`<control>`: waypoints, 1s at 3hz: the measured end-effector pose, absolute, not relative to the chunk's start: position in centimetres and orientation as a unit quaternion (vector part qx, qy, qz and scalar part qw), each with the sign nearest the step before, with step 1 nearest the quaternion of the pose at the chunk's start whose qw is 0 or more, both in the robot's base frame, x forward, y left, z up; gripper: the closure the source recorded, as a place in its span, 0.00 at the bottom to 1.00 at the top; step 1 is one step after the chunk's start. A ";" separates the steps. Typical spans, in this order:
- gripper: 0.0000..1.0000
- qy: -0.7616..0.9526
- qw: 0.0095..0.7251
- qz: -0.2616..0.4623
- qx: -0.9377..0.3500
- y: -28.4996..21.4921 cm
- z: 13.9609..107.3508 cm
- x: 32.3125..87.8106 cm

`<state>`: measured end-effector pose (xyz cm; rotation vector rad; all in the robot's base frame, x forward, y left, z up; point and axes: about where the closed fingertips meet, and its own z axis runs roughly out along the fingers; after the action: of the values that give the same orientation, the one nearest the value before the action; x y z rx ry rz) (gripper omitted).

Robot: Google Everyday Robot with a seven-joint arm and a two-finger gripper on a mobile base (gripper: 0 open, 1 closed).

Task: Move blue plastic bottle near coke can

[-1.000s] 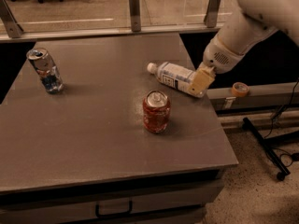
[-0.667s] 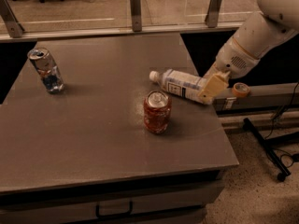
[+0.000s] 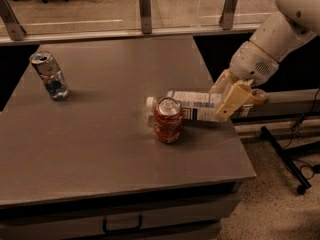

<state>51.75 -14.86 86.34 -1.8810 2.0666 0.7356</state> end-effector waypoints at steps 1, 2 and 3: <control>0.13 0.690 0.127 0.261 -0.663 -14.6 86.5 51.5; 0.00 0.682 0.129 0.262 -0.670 -14.5 86.7 51.2; 0.00 0.676 0.136 0.261 -0.675 -14.3 86.9 51.1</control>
Offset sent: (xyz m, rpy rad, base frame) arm -0.0431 -0.0116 0.0102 -0.0011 0.0861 0.1629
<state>51.12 -14.34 86.92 -1.9556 1.9581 0.7568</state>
